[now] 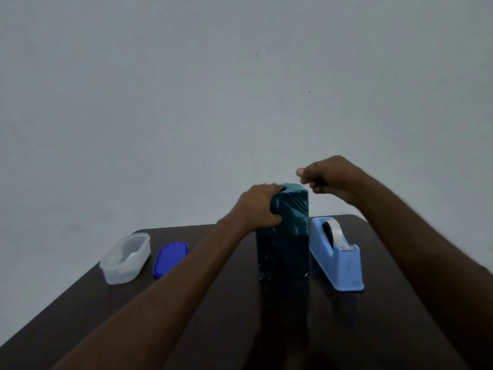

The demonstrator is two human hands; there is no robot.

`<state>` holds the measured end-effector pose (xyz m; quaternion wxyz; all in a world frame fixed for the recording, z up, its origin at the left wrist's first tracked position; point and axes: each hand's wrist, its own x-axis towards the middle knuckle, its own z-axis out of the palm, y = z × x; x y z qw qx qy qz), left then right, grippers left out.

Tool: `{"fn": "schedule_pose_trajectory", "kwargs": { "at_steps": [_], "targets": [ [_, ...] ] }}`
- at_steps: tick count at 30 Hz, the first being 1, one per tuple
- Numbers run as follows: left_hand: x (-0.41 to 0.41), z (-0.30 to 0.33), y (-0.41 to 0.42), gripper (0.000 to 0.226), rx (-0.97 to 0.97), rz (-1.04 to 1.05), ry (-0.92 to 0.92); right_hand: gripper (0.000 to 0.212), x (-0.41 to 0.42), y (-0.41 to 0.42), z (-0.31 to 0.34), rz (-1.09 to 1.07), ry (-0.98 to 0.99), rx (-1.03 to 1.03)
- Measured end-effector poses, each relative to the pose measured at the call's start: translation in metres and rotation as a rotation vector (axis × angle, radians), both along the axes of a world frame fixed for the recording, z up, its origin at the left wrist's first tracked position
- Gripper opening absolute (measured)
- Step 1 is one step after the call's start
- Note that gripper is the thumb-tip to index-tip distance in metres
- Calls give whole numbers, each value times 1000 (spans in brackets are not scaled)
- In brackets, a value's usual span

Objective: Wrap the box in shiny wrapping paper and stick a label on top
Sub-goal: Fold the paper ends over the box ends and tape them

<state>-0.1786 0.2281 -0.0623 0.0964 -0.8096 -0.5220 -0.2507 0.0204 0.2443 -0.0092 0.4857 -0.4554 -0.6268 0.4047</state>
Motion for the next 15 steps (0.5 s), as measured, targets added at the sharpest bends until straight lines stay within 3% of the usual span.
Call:
{"fn": "schedule_pose_trajectory", "kwargs": {
  "at_steps": [5, 10, 15],
  "targets": [
    [-1, -4, 4, 75, 12, -10, -12, 28, -9, 27, 8, -48, -180, -20],
    [-2, -4, 7, 74, 15, -12, -5, 32, -20, 38, 11, -63, -324, -32],
    [-1, -3, 4, 50, 29, -29, -11, 40, -31, 44, 9, -144, -603, 20]
  ]
}}
